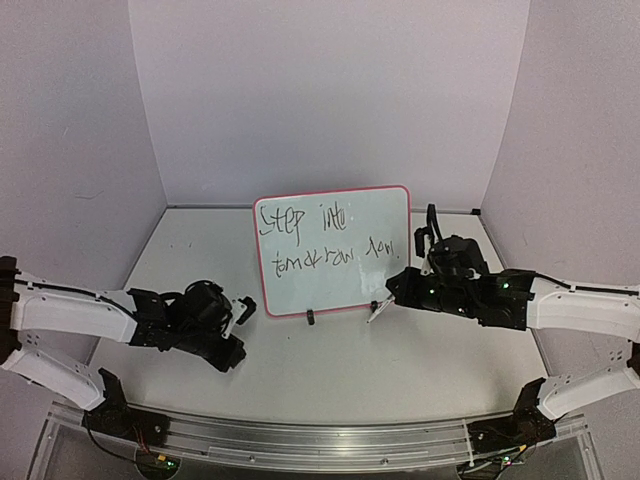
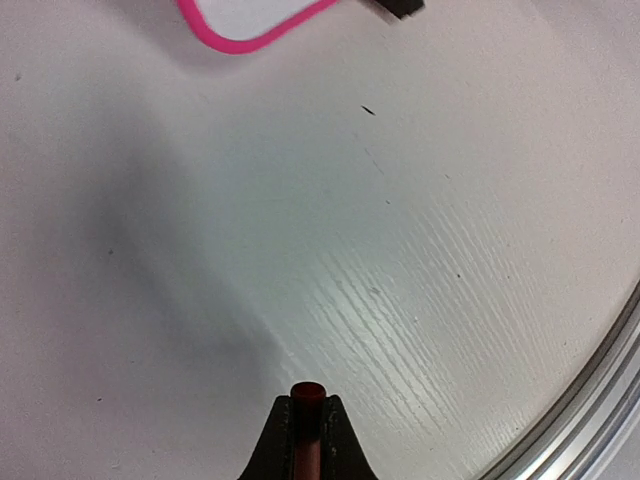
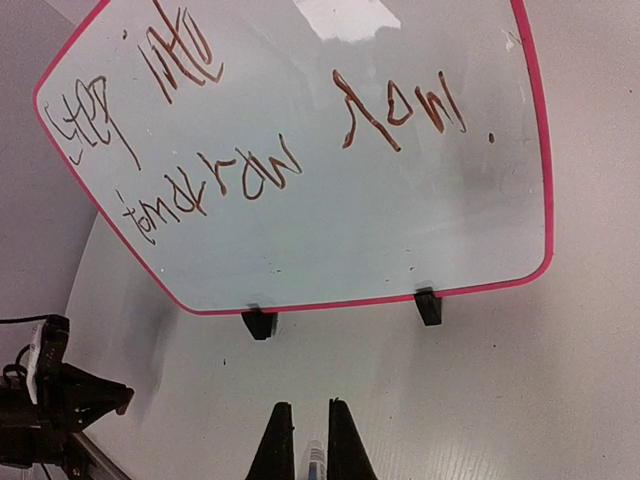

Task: Write a sentence on the whiteboard
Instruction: Place the pen cap at the center of the board.

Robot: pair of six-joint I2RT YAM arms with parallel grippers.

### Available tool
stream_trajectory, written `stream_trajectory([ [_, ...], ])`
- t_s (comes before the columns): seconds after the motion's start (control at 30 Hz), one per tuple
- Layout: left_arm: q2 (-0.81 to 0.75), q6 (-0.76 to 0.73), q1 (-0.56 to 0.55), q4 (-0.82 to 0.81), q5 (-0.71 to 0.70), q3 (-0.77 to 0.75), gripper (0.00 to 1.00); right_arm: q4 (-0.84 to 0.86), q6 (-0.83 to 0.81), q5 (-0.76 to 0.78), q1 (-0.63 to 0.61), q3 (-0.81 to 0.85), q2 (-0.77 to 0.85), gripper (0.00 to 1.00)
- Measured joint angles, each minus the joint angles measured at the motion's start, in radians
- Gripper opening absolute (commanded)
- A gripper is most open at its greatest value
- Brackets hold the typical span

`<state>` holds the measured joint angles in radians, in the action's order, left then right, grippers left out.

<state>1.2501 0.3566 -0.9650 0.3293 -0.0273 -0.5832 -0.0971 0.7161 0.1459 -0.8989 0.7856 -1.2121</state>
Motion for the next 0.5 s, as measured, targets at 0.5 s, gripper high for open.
stream_trajectory([
  [0.5, 0.360, -0.213, -0.167, -0.080, -0.006, -0.210, 0.19, 0.000, 0.026, 0.000, 0.000, 0.000, 0.005, 0.00],
])
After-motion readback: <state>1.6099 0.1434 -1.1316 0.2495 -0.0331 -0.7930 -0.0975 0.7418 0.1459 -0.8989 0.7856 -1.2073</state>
